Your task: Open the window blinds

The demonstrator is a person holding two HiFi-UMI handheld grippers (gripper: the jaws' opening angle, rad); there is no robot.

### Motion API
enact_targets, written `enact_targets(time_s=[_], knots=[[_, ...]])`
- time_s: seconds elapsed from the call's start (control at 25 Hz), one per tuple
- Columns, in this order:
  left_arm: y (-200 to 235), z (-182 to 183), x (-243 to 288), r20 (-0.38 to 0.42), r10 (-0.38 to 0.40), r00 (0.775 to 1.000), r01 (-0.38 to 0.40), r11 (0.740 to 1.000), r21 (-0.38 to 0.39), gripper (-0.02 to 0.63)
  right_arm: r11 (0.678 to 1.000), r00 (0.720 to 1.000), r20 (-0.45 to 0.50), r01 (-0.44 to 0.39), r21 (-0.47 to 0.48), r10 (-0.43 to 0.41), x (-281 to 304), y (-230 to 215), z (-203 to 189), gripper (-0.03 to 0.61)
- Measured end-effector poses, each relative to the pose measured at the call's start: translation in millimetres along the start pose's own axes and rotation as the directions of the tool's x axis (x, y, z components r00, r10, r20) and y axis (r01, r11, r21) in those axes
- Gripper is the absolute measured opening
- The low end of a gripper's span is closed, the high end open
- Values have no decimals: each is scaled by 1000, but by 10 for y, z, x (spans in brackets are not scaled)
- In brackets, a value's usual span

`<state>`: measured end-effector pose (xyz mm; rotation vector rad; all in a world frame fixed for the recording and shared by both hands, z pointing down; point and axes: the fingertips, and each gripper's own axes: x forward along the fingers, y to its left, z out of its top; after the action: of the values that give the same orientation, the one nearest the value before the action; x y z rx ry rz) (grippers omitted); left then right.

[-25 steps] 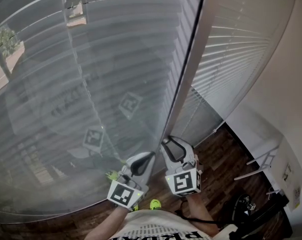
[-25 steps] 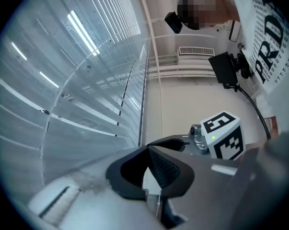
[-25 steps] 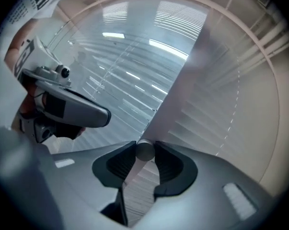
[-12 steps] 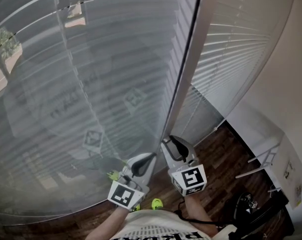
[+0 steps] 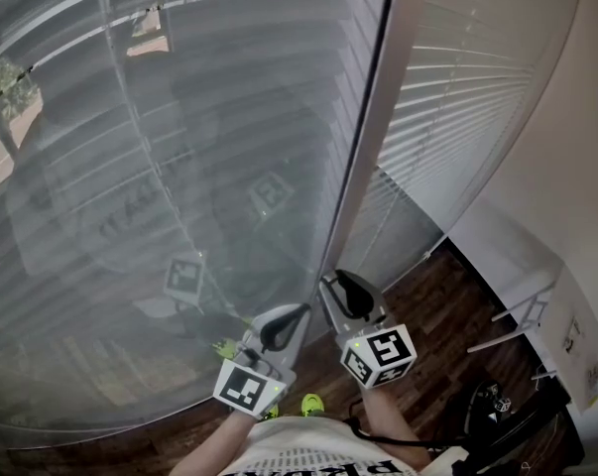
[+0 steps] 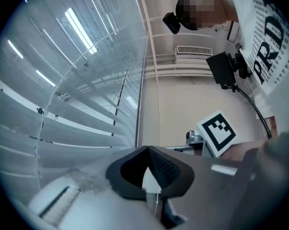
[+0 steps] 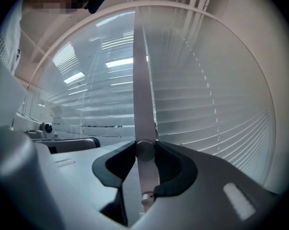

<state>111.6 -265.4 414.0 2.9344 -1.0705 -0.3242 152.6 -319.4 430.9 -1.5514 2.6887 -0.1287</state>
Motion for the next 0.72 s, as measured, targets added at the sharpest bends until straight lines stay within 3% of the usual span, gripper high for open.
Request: enact_targets(time_s=[0.56, 0.72], knots=[[12, -12, 29, -5, -2, 1000, 2, 1000, 0, -9, 999, 1000, -13, 2, -38, -3, 9, -1, -6, 127], [10, 15, 32, 2, -1, 1000, 1, 1000, -4, -9, 991, 998, -62, 6, -135, -15, 12, 11, -16, 129]])
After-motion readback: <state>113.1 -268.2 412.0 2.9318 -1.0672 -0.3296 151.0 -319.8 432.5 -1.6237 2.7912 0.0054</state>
